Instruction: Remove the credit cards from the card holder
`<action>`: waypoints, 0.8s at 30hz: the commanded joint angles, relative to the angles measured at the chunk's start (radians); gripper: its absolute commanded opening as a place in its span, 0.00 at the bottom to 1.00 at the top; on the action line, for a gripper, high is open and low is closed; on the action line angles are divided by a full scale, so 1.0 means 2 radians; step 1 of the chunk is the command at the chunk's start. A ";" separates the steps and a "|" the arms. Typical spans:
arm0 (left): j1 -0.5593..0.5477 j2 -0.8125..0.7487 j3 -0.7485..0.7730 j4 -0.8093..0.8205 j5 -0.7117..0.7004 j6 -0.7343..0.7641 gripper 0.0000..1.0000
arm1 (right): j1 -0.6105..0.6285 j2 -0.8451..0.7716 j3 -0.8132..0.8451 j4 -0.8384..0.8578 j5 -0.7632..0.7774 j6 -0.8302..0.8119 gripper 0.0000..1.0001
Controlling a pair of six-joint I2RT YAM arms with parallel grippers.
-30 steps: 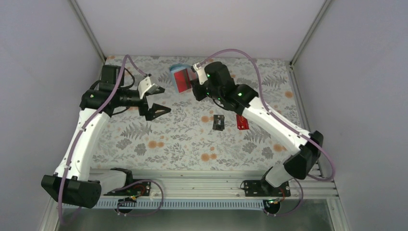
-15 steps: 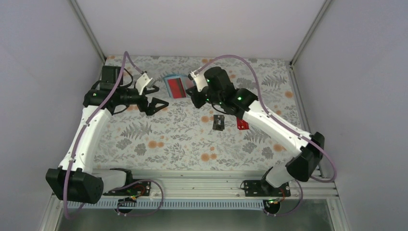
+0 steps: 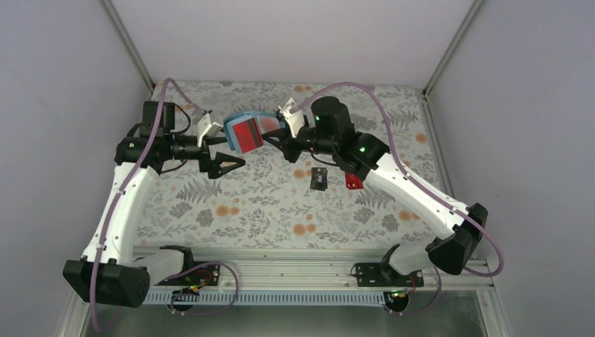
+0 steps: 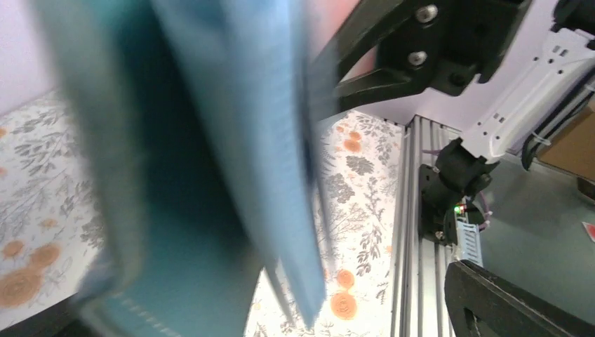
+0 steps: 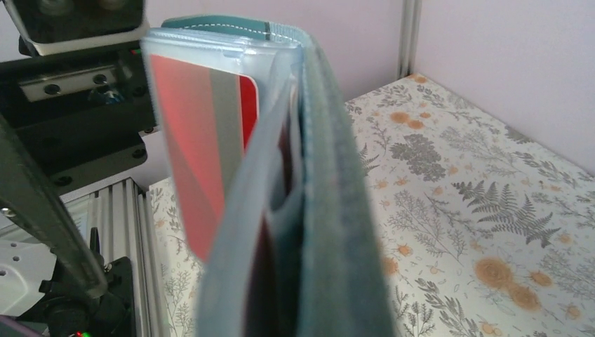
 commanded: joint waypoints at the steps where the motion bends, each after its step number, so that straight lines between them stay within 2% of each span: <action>1: 0.002 -0.012 -0.004 -0.018 0.047 0.033 1.00 | 0.004 0.001 0.008 0.022 -0.025 -0.006 0.04; 4: 0.002 -0.010 -0.003 -0.008 0.040 0.024 1.00 | 0.004 0.001 0.008 0.023 -0.045 -0.011 0.04; 5: 0.002 -0.009 -0.002 -0.006 0.036 0.021 0.97 | 0.004 0.000 0.007 0.023 -0.053 -0.014 0.04; 6: 0.002 -0.008 0.000 -0.007 0.035 0.021 0.90 | 0.004 -0.001 0.006 0.022 -0.062 -0.018 0.04; 7: 0.002 -0.008 0.000 -0.008 0.038 0.023 0.81 | 0.004 -0.002 0.003 0.022 -0.069 -0.023 0.04; 11: 0.002 -0.015 -0.006 -0.026 0.058 0.051 0.27 | 0.002 -0.011 -0.015 0.030 -0.091 -0.041 0.04; 13: 0.002 -0.020 -0.013 -0.030 0.060 0.058 0.05 | -0.001 -0.012 -0.017 0.030 -0.111 -0.046 0.04; 17: 0.002 -0.023 -0.012 -0.042 0.068 0.070 0.02 | -0.005 -0.015 -0.021 0.031 -0.124 -0.050 0.04; 18: 0.003 -0.024 -0.010 -0.043 0.072 0.071 0.02 | -0.008 -0.018 -0.026 0.033 -0.118 -0.049 0.11; 19: 0.005 -0.024 -0.009 -0.044 0.073 0.070 0.02 | -0.012 -0.023 -0.031 0.037 -0.106 -0.044 0.28; 21: 0.010 -0.025 -0.010 -0.030 0.063 0.048 0.02 | -0.030 -0.034 -0.039 0.041 -0.076 -0.021 0.50; 22: 0.012 -0.026 -0.015 -0.016 0.048 0.029 0.02 | -0.042 -0.043 -0.042 0.039 -0.065 -0.013 0.56; 24: 0.017 -0.025 -0.024 0.018 0.002 -0.010 0.02 | -0.063 -0.066 -0.049 0.041 -0.057 -0.005 0.59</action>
